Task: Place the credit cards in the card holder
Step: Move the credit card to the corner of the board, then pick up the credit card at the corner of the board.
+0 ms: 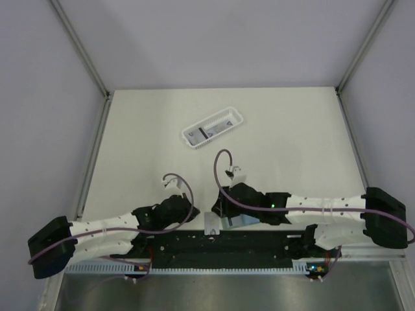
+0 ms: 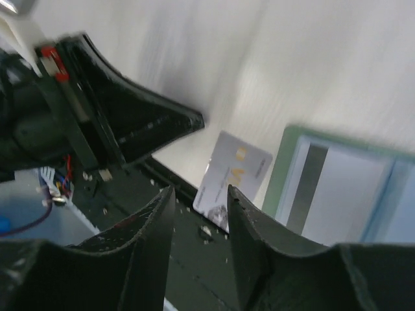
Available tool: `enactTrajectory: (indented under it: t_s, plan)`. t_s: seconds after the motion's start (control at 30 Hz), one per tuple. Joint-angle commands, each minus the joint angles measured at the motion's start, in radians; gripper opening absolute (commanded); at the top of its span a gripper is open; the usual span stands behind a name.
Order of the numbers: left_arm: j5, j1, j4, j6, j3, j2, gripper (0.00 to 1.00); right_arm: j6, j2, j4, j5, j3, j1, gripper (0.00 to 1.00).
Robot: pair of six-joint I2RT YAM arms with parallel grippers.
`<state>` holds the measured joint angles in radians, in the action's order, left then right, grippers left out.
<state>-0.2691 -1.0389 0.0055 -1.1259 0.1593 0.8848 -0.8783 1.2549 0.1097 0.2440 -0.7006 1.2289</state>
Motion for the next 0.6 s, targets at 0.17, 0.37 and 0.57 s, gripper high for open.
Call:
enactTrajectory:
  t_s: [0.17, 0.37, 0.57]
  plan:
    - [0.005, -0.105, -0.091, 0.022, 0.025, -0.007, 0.0, -0.341, -0.054, -0.076, 0.087, 0.196, 0.245, 0.44]
    - [-0.016, -0.147, -0.084, -0.011, 0.019, 0.02, 0.0, -0.433, -0.012, -0.2, 0.081, 0.266, 0.258, 0.47]
    - [-0.024, -0.162, -0.076, -0.034, 0.008, 0.029, 0.0, -0.471, 0.024, -0.235, 0.064, 0.292, 0.257, 0.48]
